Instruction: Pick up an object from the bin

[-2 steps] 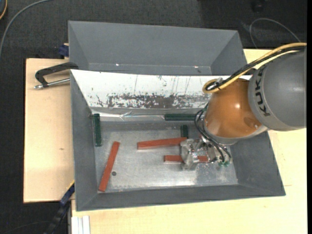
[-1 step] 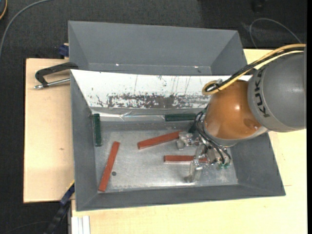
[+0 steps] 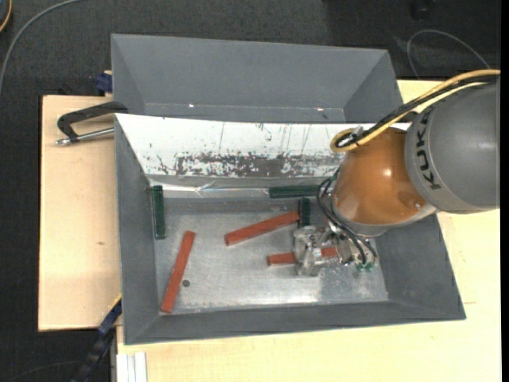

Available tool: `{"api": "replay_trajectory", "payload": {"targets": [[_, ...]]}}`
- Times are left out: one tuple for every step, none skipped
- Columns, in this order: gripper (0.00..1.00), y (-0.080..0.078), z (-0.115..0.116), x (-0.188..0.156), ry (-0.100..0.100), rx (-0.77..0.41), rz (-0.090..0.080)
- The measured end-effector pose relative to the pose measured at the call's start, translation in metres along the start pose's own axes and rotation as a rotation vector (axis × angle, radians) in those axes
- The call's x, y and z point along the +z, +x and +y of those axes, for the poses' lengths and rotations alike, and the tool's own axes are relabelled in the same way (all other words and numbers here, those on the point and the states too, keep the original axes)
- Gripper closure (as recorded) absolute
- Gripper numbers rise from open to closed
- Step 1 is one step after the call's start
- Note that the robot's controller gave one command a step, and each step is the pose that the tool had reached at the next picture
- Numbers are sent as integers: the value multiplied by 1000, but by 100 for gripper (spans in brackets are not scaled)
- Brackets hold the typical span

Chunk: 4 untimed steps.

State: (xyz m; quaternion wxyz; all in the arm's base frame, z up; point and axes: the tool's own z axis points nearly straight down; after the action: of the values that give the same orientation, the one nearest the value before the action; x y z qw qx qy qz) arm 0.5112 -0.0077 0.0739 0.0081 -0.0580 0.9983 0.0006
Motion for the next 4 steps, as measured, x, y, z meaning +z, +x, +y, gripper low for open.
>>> {"api": "replay_trajectory", "payload": {"targets": [[100, 6, 33, 1, 1, -112, 9], [0, 9, 34, 3, -1, -112, 16], [0, -69, -27, 3, 2, -47, 9], [0, -44, -19, 4, -6, -623, 14]]}}
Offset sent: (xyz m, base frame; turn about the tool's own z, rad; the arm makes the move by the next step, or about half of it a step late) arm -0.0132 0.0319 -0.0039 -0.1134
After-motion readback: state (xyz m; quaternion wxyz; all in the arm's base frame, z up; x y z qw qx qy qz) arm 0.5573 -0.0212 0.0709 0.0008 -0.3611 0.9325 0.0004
